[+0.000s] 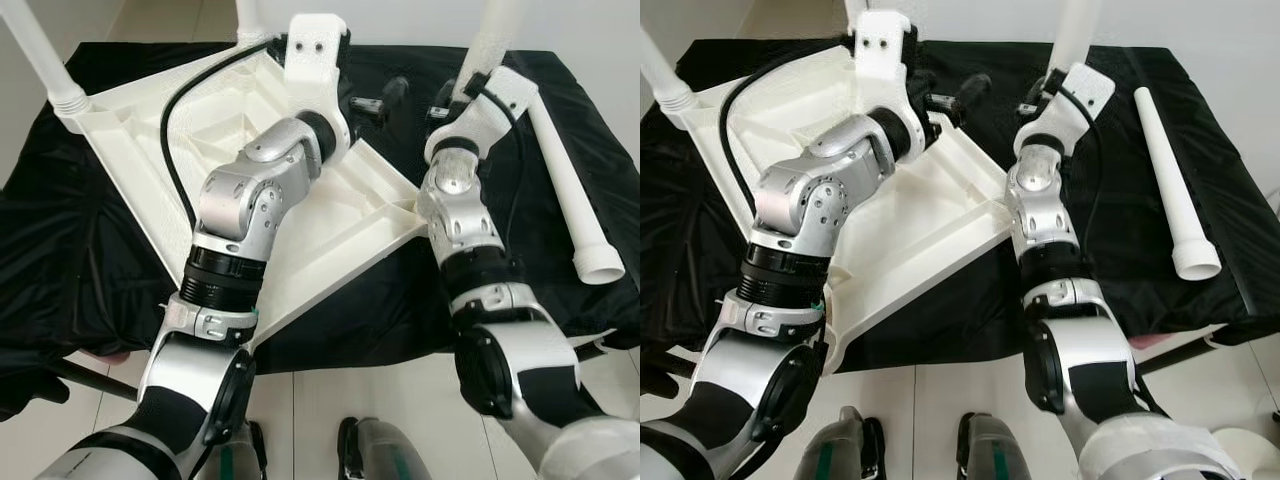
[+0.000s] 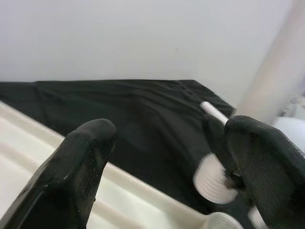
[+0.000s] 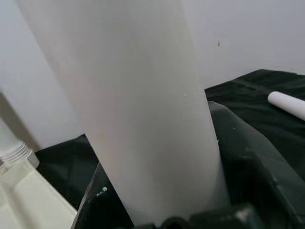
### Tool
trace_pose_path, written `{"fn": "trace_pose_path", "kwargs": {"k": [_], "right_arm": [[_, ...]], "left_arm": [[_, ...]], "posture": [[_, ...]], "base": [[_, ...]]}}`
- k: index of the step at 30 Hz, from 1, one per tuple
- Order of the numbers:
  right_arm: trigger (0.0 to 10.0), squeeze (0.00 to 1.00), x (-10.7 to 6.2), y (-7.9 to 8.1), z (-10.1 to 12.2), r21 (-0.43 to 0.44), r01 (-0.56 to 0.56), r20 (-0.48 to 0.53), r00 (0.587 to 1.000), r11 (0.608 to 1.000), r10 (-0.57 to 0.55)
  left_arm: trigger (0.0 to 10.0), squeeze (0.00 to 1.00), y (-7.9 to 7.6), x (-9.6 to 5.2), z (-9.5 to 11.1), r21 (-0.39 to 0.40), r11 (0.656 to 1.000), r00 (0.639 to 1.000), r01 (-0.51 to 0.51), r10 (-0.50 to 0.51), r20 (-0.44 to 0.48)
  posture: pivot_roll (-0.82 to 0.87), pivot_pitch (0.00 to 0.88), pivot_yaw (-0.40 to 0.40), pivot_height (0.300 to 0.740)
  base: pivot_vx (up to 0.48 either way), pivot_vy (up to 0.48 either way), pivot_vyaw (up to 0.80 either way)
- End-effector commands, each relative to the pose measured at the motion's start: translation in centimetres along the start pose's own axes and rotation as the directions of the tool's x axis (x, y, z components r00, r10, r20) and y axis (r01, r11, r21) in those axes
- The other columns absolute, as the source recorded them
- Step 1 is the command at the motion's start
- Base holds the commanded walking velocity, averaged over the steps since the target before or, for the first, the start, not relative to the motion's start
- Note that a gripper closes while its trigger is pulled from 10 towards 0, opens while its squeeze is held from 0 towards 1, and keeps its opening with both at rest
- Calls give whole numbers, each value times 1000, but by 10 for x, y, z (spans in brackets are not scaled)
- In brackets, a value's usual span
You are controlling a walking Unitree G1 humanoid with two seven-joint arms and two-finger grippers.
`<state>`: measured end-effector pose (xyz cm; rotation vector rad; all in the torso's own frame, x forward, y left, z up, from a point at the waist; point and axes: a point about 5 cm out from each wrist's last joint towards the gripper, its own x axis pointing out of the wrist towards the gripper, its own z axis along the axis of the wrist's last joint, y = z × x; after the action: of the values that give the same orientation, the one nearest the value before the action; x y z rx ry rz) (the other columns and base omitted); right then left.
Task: Building children table
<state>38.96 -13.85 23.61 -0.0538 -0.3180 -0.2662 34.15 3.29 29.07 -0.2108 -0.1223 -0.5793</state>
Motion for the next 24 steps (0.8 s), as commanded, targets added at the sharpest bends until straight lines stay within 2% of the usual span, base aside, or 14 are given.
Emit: {"fn": "trace_pose_path", "kwargs": {"k": [1,5,6,7,9,10,13,14,16,19,24], "right_arm": [[10000,0,-1,-2,2,13,-23,8,1000,1000,23],[10000,0,-4,-1,0,37,-53,6,999,998,53],[10000,0,-7,0,-2,63,-92,5,996,994,92],[10000,0,-13,0,-5,112,-151,14,989,982,150],[10000,0,-13,0,-5,112,-151,14,989,982,150],[10000,0,-18,-1,-7,151,-187,24,982,971,186],[10000,0,-21,-2,-7,161,-214,35,977,964,211],[10000,0,-24,-3,-8,182,-231,34,973,956,229],[10000,0,-28,-3,-9,192,-248,36,969,949,246],[10000,0,-30,-3,-11,199,-255,33,967,946,253],[10000,0,-36,-3,-11,211,-292,46,956,933,289]], "left_arm": [[10000,0,9,-2,-6,32,998,998,-59,59,-10],[10000,0,14,-5,-11,53,995,997,-81,82,-14],[10000,0,20,-8,-17,78,990,993,-114,116,-22],[10000,0,33,-14,-32,68,978,978,-196,200,-52],[10000,0,33,-14,-32,68,978,978,-196,200,-52],[10000,0,43,-19,-42,66,963,961,-260,265,-76],[10000,0,47,-23,-48,73,954,952,-290,295,-78],[10000,0,52,-26,-52,102,937,938,-334,341,-65],[10000,0,55,-29,-56,103,928,928,-359,366,-63],[10000,0,56,-31,-58,95,924,925,-371,377,-50],[10000,0,60,-36,-55,78,911,915,-404,403,31]], "posture": [[-133,62,4,740],[-131,60,4,740],[-127,57,5,740],[-121,51,6,740],[-121,51,6,740],[-118,46,8,740],[-112,40,7,740],[-111,34,9,740],[-109,29,10,740],[-110,21,11,740],[-109,4,-3,740]], "base": [[0,0,0],[0,0,0],[0,0,0],[0,0,0],[0,0,0],[0,0,0],[0,0,0],[0,0,0],[0,0,0],[0,0,0],[0,0,0]]}}
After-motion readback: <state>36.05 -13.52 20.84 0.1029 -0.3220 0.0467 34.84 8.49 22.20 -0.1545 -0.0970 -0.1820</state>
